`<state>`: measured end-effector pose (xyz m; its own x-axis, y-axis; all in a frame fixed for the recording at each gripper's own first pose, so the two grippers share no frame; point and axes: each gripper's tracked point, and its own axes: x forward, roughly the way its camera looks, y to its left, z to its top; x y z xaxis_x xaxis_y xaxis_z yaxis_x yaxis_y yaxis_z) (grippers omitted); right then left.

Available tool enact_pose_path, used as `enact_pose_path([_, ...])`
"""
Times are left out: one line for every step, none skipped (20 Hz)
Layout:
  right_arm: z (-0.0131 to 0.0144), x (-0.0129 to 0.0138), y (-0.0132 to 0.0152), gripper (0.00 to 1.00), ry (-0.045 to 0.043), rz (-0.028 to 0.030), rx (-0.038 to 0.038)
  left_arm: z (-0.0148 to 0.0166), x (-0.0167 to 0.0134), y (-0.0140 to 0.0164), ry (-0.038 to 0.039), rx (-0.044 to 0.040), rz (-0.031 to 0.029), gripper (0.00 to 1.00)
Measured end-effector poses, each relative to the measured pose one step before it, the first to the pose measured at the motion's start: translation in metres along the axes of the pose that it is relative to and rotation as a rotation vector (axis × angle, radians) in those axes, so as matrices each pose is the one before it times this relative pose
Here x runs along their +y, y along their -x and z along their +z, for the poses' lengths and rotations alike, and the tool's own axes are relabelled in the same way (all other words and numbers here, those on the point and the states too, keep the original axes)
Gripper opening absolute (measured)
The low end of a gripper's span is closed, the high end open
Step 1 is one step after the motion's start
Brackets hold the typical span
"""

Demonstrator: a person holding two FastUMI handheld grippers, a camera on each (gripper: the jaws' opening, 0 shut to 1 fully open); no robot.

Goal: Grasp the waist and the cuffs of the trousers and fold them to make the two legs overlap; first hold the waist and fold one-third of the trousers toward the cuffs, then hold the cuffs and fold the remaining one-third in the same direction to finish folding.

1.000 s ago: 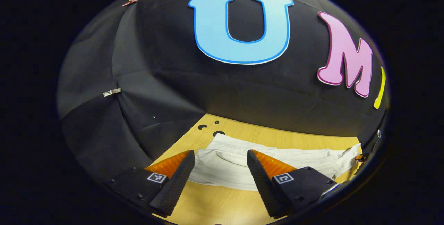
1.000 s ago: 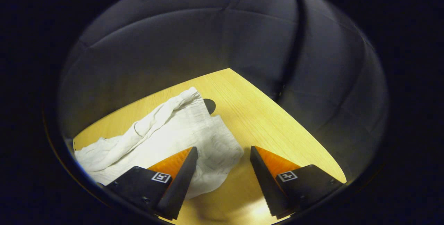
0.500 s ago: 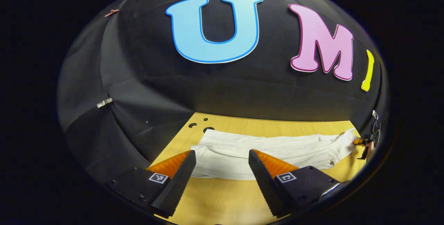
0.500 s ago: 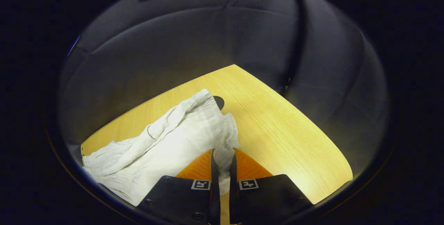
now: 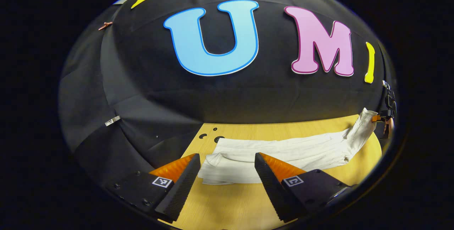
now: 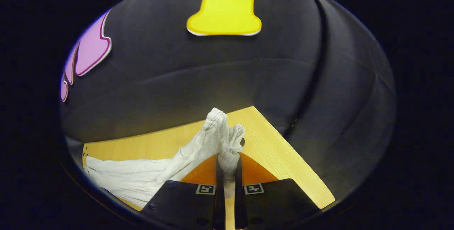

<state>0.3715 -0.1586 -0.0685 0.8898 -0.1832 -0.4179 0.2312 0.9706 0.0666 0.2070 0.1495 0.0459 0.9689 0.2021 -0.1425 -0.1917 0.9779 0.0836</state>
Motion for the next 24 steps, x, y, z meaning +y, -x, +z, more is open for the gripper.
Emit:
enact_pose_path([0.00638,0.00311,0.00950,0.14,-0.00949,0.01082,-0.01118,-0.00395,-0.00353,0.00516,0.02156,0.00061,-0.02169,0.98])
enact_pose_path([0.00581,0.00481,0.00899,0.14,-0.00926,0.01265,-0.01018,-0.00562,0.00009,0.00269,0.01828,0.00584,-0.01286,0.98])
enact_pose_path([0.00508,0.00687,0.00863,0.14,-0.01293,0.01924,-0.00812,-0.00540,0.00203,0.00122,0.01339,0.00424,-0.01062,0.98])
enact_pose_path([0.00257,0.00859,0.00809,0.14,-0.01286,0.01957,-0.00389,-0.00502,0.00429,0.00145,0.00900,0.00451,-0.00095,0.98])
enact_pose_path([-0.00097,0.00334,0.00363,0.14,-0.00986,0.01922,-0.00193,-0.00741,0.00688,0.00025,0.01134,0.00958,0.00306,0.98])
enact_pose_path([0.00473,0.00264,0.00517,0.14,-0.00581,0.01872,-0.00621,-0.00652,0.00458,0.00154,0.01627,0.00933,-0.00116,0.98])
enact_pose_path([-0.00036,0.00498,0.00752,0.14,-0.00143,0.01789,-0.00950,-0.00600,0.00564,0.00046,0.02076,0.01070,-0.00215,0.98])
enact_pose_path([0.00443,-0.00170,0.00323,0.14,-0.00517,0.01815,-0.00442,-0.00683,0.00708,0.00118,0.02179,0.01289,-0.00027,0.98])
enact_pose_path([0.00263,-0.00109,-0.00215,0.14,-0.00810,0.01976,0.00185,-0.00588,0.00776,0.00018,0.01926,0.01086,0.00305,0.98])
enact_pose_path([-0.00003,-0.00147,-0.00193,0.14,-0.00689,0.01749,0.00428,-0.00358,0.00833,0.00168,0.01577,0.00512,0.00455,0.98])
enact_pose_path([-0.00195,-0.00098,-0.00096,0.14,-0.00691,0.01511,0.00711,-0.00372,0.00880,0.00067,0.01263,0.00199,0.00956,0.98])
enact_pose_path([-0.00191,0.00079,-0.00076,0.14,-0.00421,0.01369,0.01240,-0.00210,0.00949,-0.00069,0.01267,-0.00262,0.01498,0.98])
enact_pose_path([0.00064,0.00066,0.00069,0.14,-0.00123,0.01356,0.01201,-0.00188,0.00697,-0.00124,0.01419,-0.00192,0.00568,0.98])
enact_pose_path([0.00053,-0.00019,-0.00106,0.14,0.00146,0.01056,0.00864,-0.00313,0.00572,-0.00174,0.01580,0.00127,0.00092,0.96])
enact_pose_path([-0.00129,0.00050,-0.00008,0.14,0.00294,0.01216,0.00477,-0.00329,0.00603,-0.00288,0.01637,0.00280,0.00293,0.96])
enact_pose_path([-0.00168,0.00029,-0.00008,0.14,0.00222,0.01469,0.00582,-0.00312,0.00617,-0.00377,0.01628,0.00243,0.00245,0.95])
enact_pose_path([-0.00126,-0.00095,-0.00077,0.14,0.00376,0.01289,0.01002,-0.00425,0.00526,-0.00491,0.01668,0.00372,0.00415,0.96])
enact_pose_path([-0.00233,-0.00142,-0.00179,0.14,0.00674,0.00778,0.01337,-0.00508,0.00624,-0.00583,0.02064,0.00722,0.00484,0.96])
enact_pose_path([-0.00150,0.00143,0.00037,0.14,0.00580,0.00817,0.01529,-0.00421,0.00464,-0.00625,0.01866,0.00439,0.00577,0.96])
enact_pose_path([-0.00123,-0.00020,0.00019,0.14,0.00740,0.01035,0.01534,-0.00438,0.00576,-0.00737,0.02492,0.00742,0.00744,0.96])
enact_pose_path([0.00131,-0.00064,0.00173,0.14,0.01038,0.00964,0.01255,-0.00328,0.00375,-0.00767,0.02436,0.00512,0.00469,0.96])
enact_pose_path([0.00110,-0.00132,0.00115,0.14,0.01409,0.00576,0.01019,-0.00232,0.00332,-0.00729,0.02592,0.00473,0.00114,0.96])
enact_pose_path([0.00252,-0.00229,0.00359,0.14,0.01539,0.00177,0.01086,-0.00205,0.00284,-0.00833,0.02318,0.00448,-0.00161,0.96])
enact_pose_path([0.00382,-0.00018,0.00540,0.14,0.01434,0.00416,0.01053,-0.00203,0.00443,-0.00788,0.01893,0.00576,0.00363,0.96])
